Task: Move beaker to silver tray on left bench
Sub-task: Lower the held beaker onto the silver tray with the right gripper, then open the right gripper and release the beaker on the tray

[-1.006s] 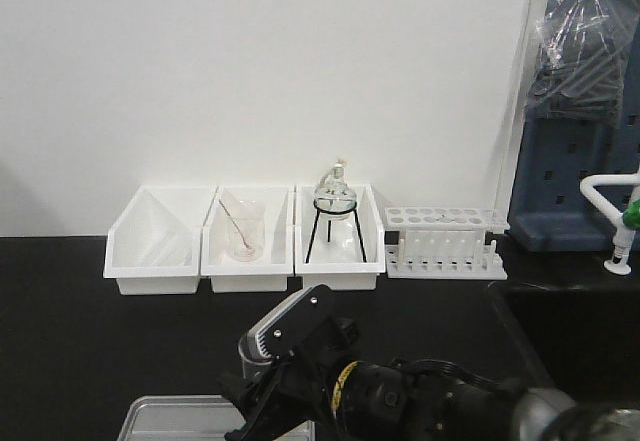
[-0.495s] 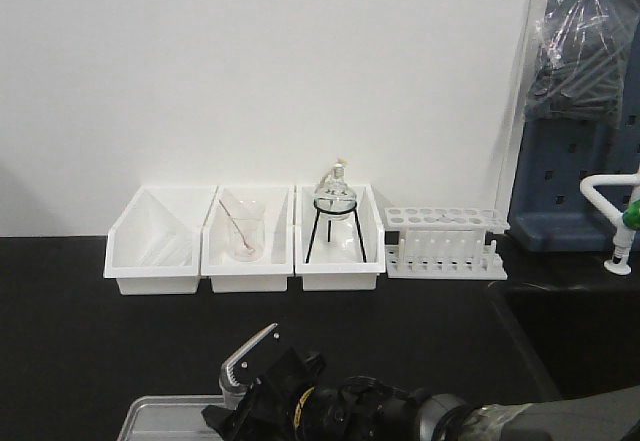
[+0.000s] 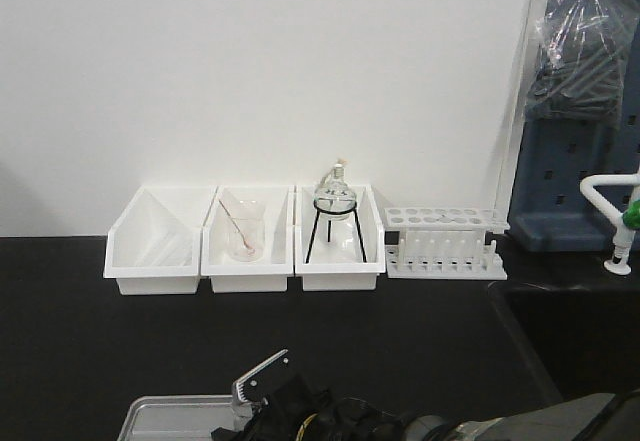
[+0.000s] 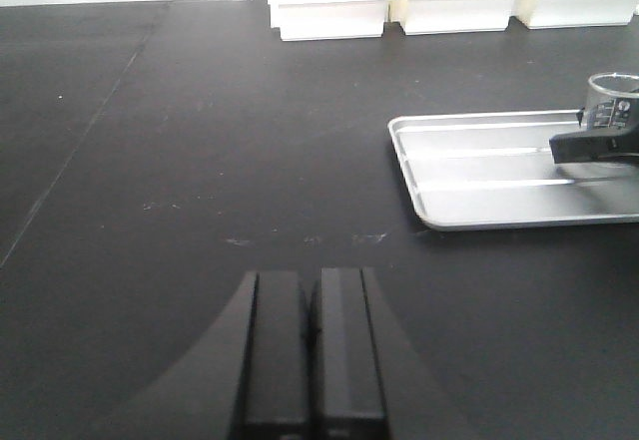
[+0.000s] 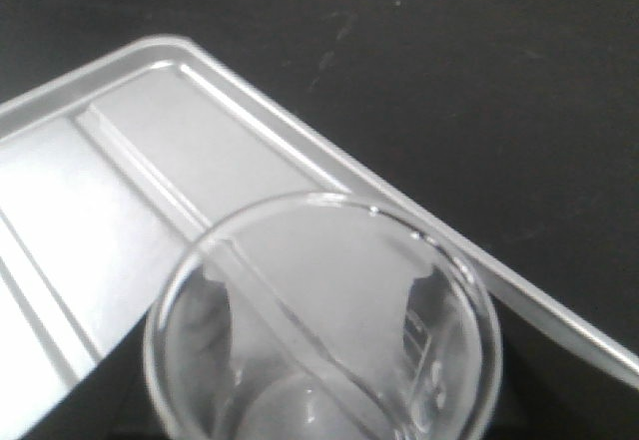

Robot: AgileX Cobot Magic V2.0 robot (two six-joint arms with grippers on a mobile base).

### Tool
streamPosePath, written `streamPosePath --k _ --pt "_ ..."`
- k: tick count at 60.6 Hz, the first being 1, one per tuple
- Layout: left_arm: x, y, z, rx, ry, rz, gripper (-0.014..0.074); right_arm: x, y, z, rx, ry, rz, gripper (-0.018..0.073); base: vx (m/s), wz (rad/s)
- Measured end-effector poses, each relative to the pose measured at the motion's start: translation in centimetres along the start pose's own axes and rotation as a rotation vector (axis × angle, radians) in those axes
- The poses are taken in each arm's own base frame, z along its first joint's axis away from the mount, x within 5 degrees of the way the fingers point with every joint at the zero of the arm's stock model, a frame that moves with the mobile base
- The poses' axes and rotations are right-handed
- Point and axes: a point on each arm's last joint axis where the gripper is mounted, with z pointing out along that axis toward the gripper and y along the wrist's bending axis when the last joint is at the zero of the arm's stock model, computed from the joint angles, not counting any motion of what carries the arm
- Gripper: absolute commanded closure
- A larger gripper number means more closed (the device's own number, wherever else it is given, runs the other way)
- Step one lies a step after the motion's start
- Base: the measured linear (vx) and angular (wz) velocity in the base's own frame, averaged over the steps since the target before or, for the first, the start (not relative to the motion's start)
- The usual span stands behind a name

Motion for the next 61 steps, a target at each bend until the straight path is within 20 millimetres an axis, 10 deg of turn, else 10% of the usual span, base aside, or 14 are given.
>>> streamPosePath --k 33,61 --pt "0.0 0.0 0.0 0.000 0.000 0.000 0.0595 -0.1 0.0 0.0 0.009 -0.008 0.031 -0.0069 0.00 0.00" --pt "0.0 0.0 0.0 0.000 0.000 0.000 0.0595 -1.6 0.5 -0.7 0.007 -0.032 0.019 -0.0036 0.00 0.00"
